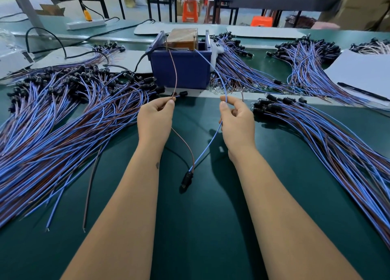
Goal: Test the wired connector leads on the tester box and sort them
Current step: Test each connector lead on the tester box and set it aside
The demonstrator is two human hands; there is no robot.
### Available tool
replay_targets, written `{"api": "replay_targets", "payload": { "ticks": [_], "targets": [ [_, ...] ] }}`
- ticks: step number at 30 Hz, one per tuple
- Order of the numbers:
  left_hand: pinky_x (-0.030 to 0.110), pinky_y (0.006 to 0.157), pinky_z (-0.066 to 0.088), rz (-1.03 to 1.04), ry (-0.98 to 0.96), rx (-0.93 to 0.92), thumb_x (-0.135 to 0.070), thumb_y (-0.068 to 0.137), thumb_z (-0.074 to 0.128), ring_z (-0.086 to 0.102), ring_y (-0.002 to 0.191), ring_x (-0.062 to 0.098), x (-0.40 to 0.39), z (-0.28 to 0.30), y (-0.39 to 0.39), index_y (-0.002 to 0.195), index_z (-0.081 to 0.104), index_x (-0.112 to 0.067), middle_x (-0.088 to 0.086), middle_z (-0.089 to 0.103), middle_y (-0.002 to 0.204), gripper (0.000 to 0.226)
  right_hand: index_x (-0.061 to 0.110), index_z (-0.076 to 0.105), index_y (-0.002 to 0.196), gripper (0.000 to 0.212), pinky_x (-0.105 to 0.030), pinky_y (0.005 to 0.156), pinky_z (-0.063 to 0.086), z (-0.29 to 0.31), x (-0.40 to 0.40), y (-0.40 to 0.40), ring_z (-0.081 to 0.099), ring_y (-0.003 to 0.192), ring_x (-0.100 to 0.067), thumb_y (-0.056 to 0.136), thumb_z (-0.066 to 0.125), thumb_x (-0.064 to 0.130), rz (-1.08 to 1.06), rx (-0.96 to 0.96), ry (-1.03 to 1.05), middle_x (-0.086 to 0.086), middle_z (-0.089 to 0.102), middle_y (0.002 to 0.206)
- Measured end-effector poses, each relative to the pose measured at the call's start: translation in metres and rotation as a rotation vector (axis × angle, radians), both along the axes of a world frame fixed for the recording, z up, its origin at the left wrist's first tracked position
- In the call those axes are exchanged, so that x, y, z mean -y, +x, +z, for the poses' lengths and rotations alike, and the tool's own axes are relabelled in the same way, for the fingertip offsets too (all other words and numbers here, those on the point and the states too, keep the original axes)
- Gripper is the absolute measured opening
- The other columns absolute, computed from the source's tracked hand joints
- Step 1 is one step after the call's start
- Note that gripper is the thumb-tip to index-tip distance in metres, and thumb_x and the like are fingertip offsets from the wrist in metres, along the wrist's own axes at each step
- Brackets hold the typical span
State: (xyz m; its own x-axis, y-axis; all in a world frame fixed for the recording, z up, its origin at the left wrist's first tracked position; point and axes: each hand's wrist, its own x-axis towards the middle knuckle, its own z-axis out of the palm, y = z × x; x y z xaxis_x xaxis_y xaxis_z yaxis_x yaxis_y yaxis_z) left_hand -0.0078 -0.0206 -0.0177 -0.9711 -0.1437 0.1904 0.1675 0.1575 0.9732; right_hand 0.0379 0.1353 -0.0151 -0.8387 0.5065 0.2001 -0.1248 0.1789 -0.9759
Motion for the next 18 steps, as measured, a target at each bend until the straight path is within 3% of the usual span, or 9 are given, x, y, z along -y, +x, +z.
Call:
{"api": "replay_targets", "payload": {
  "ticks": [4,9,15,18],
  "targets": [
    [0.014,0.044,0.034,0.020,-0.008,0.016,-0.026,0.094,0.056,0.037,0.046,0.006,0.001,-0.001,0.000,0.097,0.072,-0.032,-0.016,0.046,0.045,0.018,0.031,0.062,0.106,0.015,-0.015,0.053,0.041,-0.001,-0.001,-0.001,0.042,0.051,-0.002,0.099,0.052,0.023,-0.013,0.010,0.004,0.005,0.042,0.064],
    [0.023,0.057,0.042,0.039,-0.011,0.036,-0.027,0.095,0.054,0.045,0.055,0.009,0.002,0.001,-0.001,0.099,0.073,-0.030,-0.016,0.051,0.048,0.019,0.029,0.063,0.108,0.015,-0.023,0.058,0.044,-0.003,-0.001,-0.002,0.044,0.054,-0.007,0.098,0.053,0.024,-0.044,0.026,0.036,0.003,0.044,0.063],
    [0.012,0.045,0.037,0.043,0.027,0.024,-0.023,0.096,0.053,0.042,0.045,0.002,0.001,0.002,0.001,0.085,0.068,-0.035,-0.016,0.050,0.046,0.022,0.031,0.064,0.113,0.020,-0.030,0.063,0.048,-0.004,0.004,-0.006,0.049,0.061,-0.013,0.098,0.052,0.027,-0.108,0.066,0.081,0.005,0.044,0.063],
    [0.012,0.043,0.037,0.043,0.033,0.026,-0.023,0.096,0.053,0.042,0.044,0.001,0.000,0.003,0.001,0.085,0.067,-0.034,-0.016,0.050,0.045,0.021,0.032,0.064,0.116,0.023,-0.029,0.057,0.043,-0.005,0.009,-0.009,0.046,0.055,-0.012,0.097,0.050,0.029,-0.157,0.109,0.111,0.008,0.044,0.059]
  ]
}}
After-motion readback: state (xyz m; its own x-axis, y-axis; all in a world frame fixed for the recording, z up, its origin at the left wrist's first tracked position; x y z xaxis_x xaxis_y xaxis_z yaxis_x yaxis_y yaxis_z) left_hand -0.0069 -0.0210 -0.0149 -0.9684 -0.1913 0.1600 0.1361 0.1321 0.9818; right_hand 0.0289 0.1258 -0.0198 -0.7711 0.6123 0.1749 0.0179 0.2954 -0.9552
